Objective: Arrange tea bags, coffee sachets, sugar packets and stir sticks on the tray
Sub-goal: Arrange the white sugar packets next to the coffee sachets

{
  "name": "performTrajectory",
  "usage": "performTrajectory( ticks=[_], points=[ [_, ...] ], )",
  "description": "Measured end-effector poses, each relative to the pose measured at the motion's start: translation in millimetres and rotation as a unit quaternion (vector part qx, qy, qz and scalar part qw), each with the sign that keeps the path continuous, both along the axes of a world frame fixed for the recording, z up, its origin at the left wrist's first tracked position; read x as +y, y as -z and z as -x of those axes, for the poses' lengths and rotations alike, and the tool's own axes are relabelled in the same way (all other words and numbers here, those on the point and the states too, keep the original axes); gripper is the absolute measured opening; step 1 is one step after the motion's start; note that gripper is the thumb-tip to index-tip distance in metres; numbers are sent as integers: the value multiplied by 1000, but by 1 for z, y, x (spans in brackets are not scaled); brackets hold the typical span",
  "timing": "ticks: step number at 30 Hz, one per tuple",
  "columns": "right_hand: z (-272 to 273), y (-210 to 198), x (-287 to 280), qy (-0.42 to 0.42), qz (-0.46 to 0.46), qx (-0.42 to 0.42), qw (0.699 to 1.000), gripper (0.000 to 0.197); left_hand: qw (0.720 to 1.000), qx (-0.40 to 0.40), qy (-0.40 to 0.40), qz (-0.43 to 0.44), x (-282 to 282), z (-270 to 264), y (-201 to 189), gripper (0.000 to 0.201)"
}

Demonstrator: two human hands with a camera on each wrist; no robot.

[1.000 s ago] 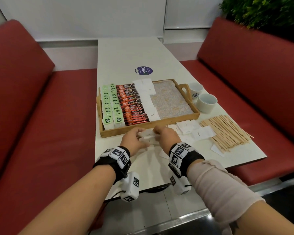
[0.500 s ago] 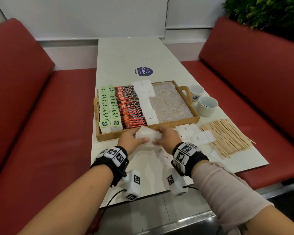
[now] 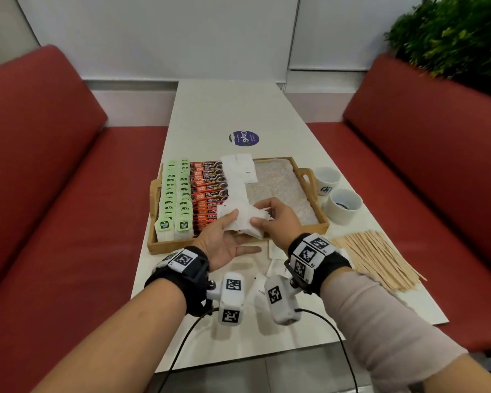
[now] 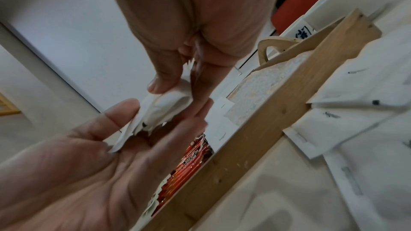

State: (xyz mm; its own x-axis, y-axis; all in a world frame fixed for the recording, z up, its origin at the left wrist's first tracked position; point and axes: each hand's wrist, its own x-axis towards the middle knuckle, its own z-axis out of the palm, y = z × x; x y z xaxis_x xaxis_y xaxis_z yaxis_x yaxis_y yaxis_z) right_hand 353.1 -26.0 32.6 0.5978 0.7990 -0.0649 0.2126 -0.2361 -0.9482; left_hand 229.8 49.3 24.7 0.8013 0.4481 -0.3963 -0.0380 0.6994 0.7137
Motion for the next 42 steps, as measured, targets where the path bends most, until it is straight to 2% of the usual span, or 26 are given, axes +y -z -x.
performTrajectory(
  ticks=[4,8,13,19,28,30,33,35,42],
  points=[
    [-12,-3,0,59,-8,-48,997,33,1000,-18,-1,10,-6,-13,-5,40],
    [-17,-8,-1,82,-9,-104,991,28,999,-27,-41,9,-12,-26,-4,36],
    [-15,-11,2,74,9,-119,990,12,993,-23,-116,-19,-19,-38,-2,24],
    [-17,-12,5,50,48,-115,991,13,979,-6,-175,-105,-19,-50,3,14],
    [-41,-15,16,18,89,-50,995,16,967,32,-201,-151,0,-68,3,34],
    [-47,-15,21,11,89,-25,996,20,968,42,-198,-145,2,-71,2,33],
    [-54,-19,27,-6,74,57,996,25,976,40,-179,-122,9,-74,-1,21],
    [-60,-22,31,-13,56,99,993,27,979,34,-159,-119,16,-75,-3,24],
    [-81,-33,60,23,-12,151,988,27,972,73,-148,-166,53,-71,-7,24]
  ],
)
